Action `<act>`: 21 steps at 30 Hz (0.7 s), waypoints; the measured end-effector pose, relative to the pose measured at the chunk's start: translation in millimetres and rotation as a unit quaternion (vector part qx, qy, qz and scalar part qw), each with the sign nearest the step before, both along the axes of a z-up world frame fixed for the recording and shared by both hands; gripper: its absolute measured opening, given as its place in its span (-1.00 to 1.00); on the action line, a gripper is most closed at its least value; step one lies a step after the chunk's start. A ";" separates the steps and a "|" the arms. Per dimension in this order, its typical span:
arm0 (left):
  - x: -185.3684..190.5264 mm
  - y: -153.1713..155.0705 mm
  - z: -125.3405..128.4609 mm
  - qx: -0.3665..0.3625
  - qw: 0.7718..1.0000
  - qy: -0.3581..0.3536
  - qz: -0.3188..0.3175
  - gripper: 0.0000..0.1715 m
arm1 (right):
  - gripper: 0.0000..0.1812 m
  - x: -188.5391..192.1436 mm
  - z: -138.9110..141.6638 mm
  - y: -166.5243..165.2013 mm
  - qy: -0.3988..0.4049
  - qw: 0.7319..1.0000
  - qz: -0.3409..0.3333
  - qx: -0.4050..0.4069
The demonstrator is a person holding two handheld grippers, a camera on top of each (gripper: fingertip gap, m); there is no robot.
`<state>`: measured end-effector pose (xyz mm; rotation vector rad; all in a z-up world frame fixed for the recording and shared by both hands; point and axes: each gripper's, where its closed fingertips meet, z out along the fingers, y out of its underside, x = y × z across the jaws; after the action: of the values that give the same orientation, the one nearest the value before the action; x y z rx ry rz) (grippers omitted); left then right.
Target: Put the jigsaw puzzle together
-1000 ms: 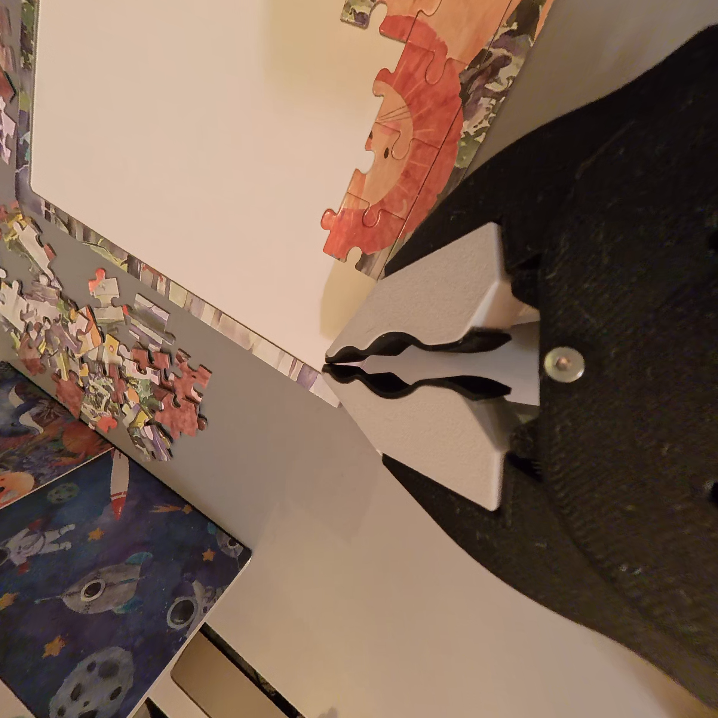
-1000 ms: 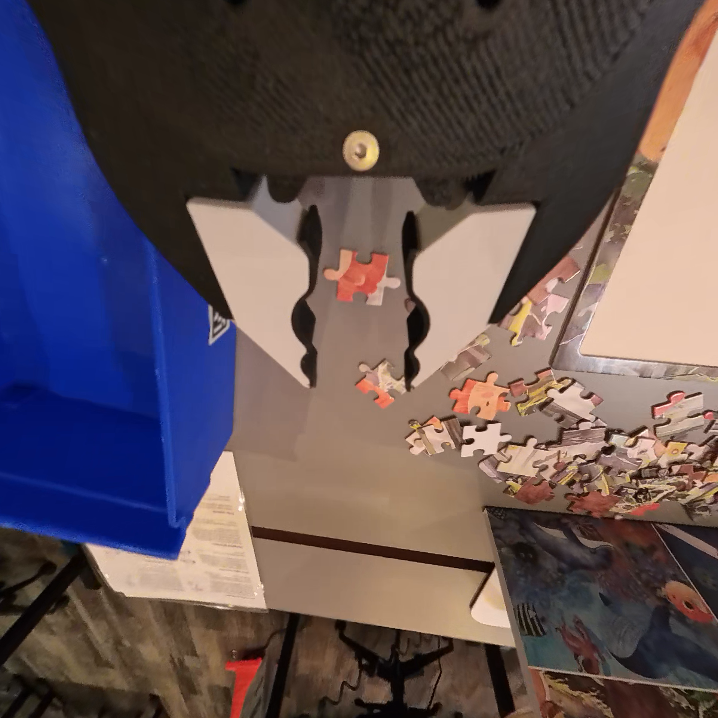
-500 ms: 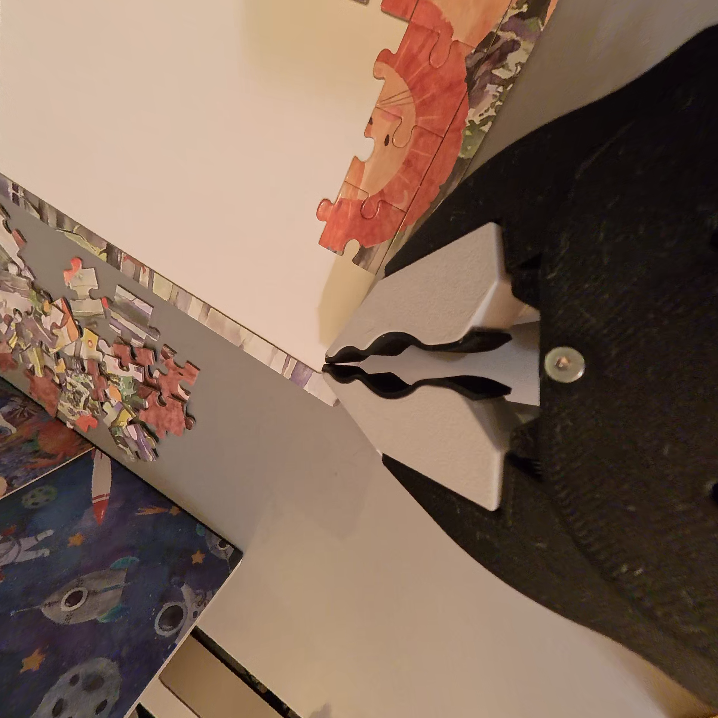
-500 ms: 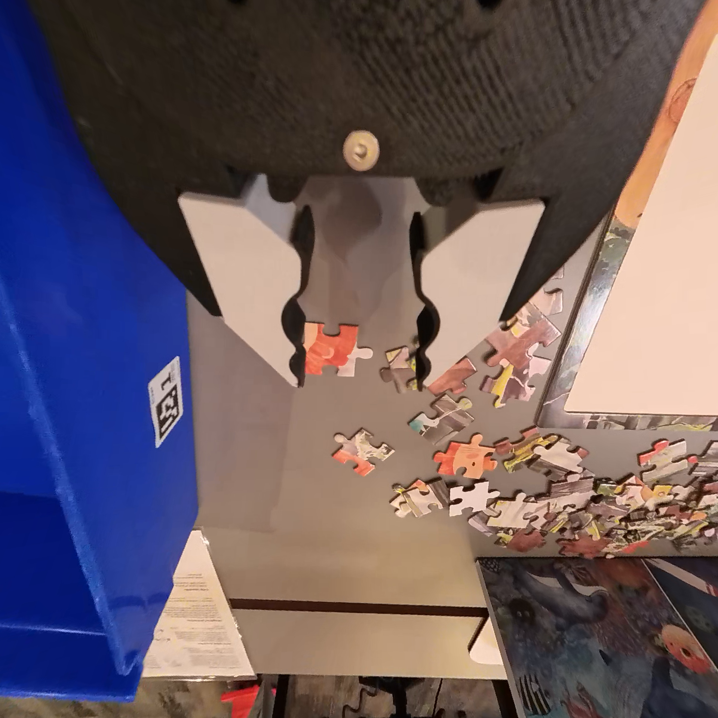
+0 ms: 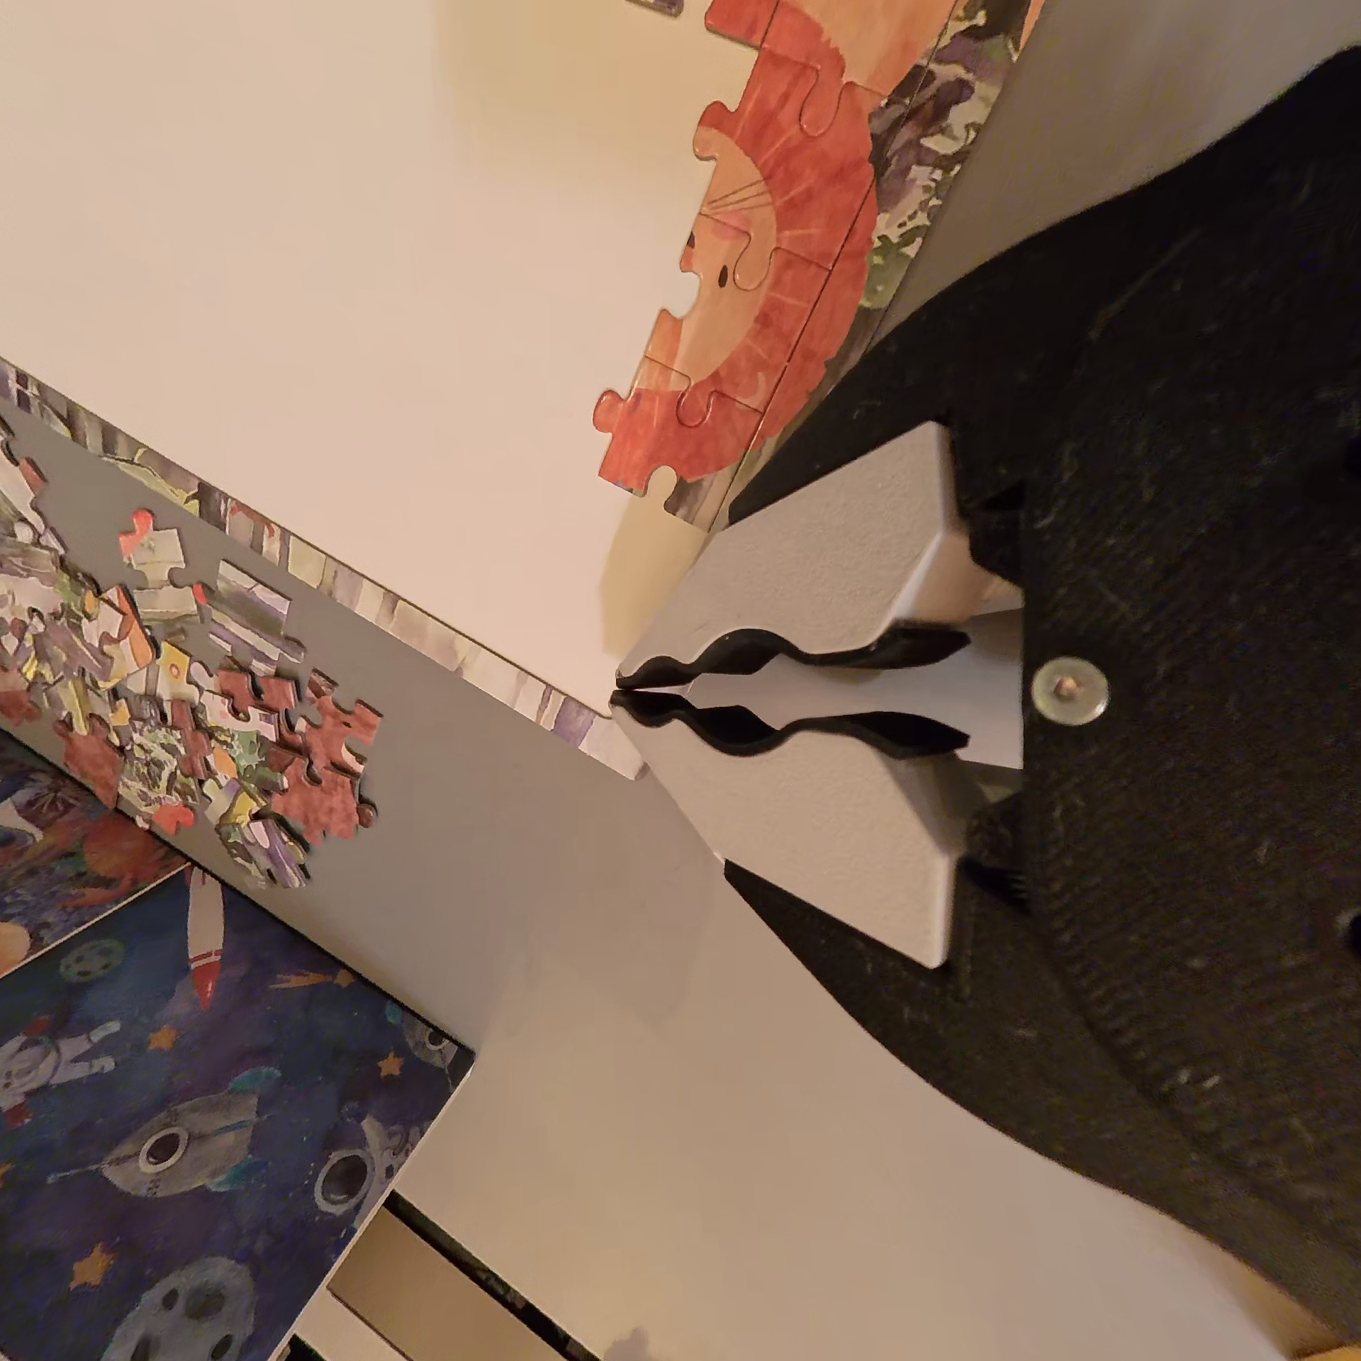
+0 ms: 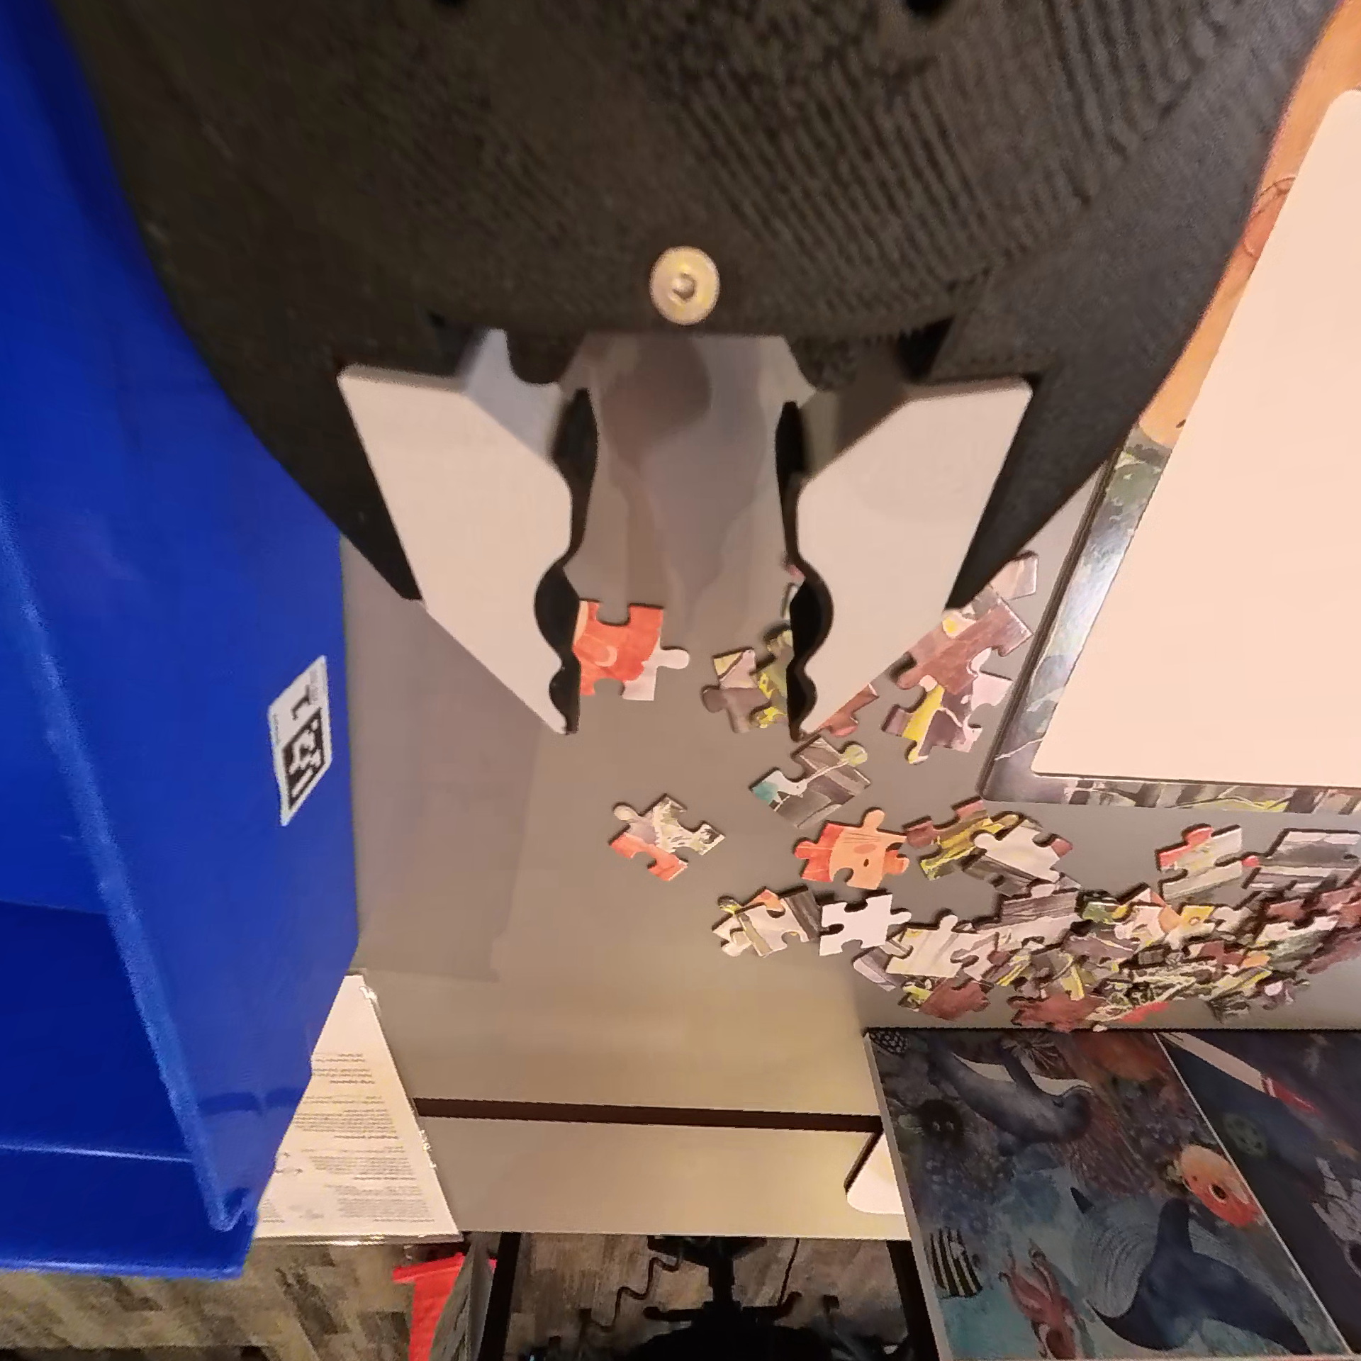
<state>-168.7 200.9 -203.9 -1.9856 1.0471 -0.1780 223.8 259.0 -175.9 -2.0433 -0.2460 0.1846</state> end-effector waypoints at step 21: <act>0.0 0.0 0.8 0.001 1.000 -0.002 0.000 -1.00 | -0.37 -5.0 -2.4 -0.9 -0.017 1.000 0.013 -0.002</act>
<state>-168.6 200.8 -203.1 -1.9829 1.0450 -0.1818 218.8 258.1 -178.3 -2.0501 -0.2940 0.1681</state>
